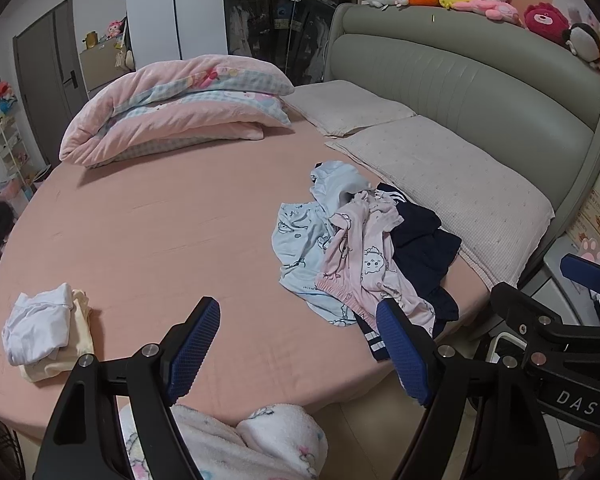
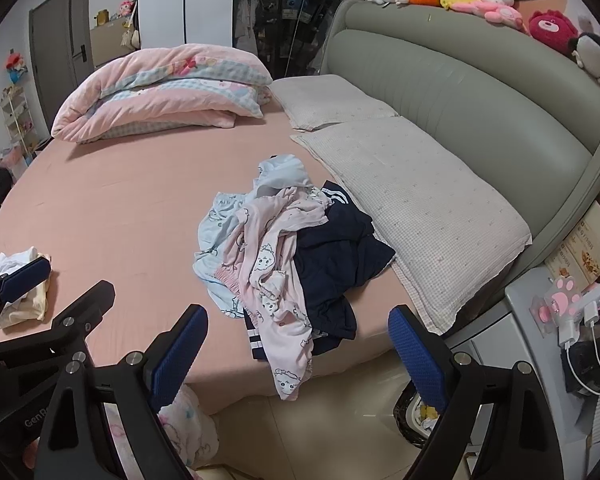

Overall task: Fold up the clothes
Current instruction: 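Move both tools toward the clothes pile on the bed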

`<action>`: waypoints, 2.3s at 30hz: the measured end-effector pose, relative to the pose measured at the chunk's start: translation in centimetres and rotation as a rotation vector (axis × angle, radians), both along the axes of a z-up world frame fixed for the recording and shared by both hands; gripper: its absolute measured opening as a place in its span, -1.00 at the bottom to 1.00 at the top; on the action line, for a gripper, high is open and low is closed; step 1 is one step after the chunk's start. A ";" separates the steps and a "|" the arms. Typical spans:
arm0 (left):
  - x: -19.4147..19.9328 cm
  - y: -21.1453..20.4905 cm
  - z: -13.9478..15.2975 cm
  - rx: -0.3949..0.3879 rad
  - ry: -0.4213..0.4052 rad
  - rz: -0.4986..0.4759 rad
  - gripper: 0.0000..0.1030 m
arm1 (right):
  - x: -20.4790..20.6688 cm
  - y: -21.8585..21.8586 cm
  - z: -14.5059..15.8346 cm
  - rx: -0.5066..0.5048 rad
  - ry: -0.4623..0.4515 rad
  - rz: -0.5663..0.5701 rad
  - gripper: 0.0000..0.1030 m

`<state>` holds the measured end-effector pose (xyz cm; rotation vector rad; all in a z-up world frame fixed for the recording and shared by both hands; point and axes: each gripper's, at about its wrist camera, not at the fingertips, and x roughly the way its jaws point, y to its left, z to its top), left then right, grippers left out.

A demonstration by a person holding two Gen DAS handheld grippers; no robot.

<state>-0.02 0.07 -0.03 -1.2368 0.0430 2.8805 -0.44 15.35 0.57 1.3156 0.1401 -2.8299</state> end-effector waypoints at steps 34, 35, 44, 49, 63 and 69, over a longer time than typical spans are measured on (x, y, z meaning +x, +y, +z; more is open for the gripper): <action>-10.8 -0.6 0.4 -0.035 -0.047 -0.057 0.56 | -9.9 -0.3 -0.2 -0.045 -0.039 -0.030 0.79; -11.4 -0.5 0.3 -0.037 -0.049 -0.062 0.56 | -10.4 -0.2 -0.3 -0.049 -0.040 -0.035 0.79; -17.1 0.1 -0.5 -0.052 -0.052 -0.095 0.56 | -15.0 0.1 -1.2 -0.093 -0.052 -0.056 0.79; -19.7 0.0 -1.1 -0.019 -0.067 -0.105 0.56 | -17.2 0.0 -1.6 -0.097 -0.057 -0.058 0.79; -24.4 0.4 -1.9 0.064 -0.081 -0.113 0.56 | -20.8 0.0 -2.0 -0.074 -0.073 -0.053 0.79; -26.7 0.8 -2.6 0.100 -0.069 -0.113 0.56 | -22.4 0.3 -2.5 -0.083 -0.096 -0.056 0.79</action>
